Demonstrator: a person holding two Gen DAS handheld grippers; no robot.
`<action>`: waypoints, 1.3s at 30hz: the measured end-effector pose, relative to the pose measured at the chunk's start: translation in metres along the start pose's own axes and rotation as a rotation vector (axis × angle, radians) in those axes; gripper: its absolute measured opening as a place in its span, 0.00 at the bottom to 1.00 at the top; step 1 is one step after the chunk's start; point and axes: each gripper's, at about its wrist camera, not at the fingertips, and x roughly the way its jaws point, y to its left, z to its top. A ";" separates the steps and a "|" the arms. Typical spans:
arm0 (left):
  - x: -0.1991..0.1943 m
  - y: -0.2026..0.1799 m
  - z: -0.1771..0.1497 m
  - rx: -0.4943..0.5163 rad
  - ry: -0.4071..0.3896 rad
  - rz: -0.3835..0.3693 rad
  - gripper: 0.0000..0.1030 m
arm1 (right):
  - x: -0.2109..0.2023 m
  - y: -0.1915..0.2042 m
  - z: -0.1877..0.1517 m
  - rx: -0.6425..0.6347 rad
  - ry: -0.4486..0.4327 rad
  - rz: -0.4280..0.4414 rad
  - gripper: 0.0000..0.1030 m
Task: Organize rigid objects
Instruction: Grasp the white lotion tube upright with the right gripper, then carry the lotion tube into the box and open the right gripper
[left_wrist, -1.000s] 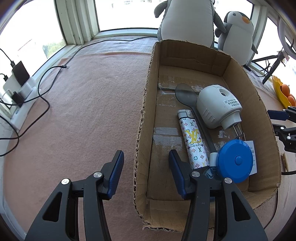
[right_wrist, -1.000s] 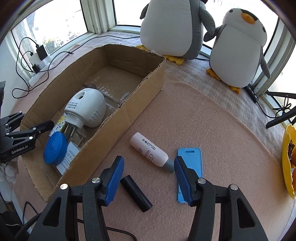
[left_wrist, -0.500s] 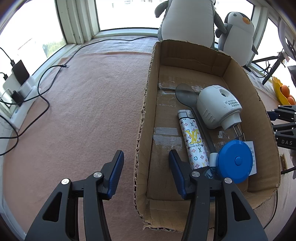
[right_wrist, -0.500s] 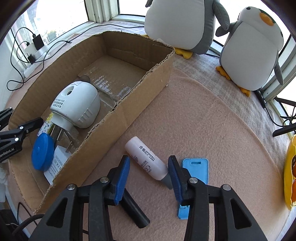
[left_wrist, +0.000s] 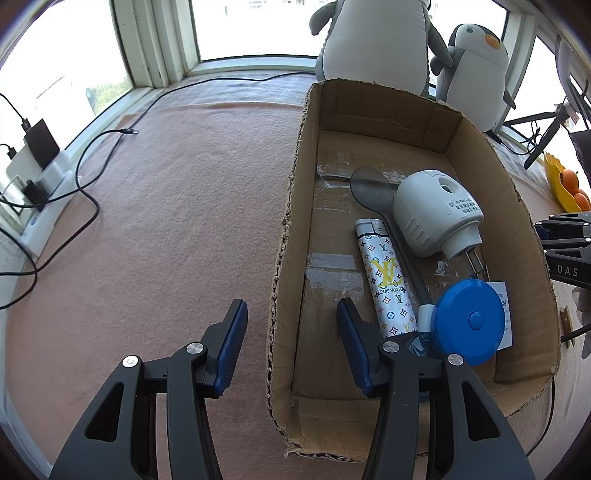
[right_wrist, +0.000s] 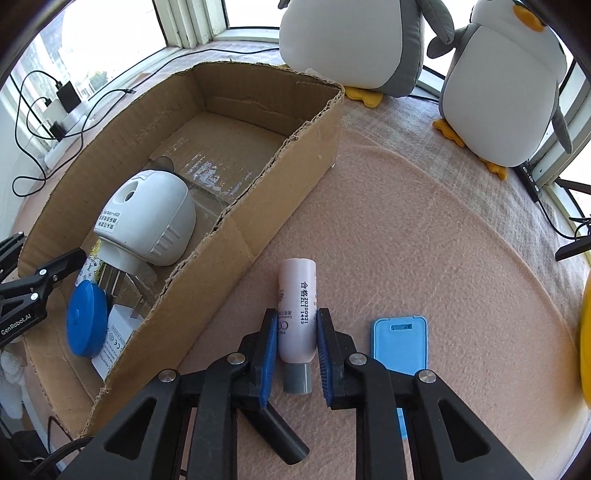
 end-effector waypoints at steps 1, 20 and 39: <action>0.000 0.000 0.000 0.000 0.000 0.000 0.50 | 0.000 0.000 0.000 0.004 -0.003 0.000 0.18; 0.000 0.001 0.001 0.006 -0.001 0.003 0.50 | -0.054 -0.015 -0.016 0.193 -0.133 0.048 0.18; 0.000 0.001 0.002 0.007 -0.001 0.004 0.50 | -0.057 0.032 0.018 0.258 -0.182 0.132 0.18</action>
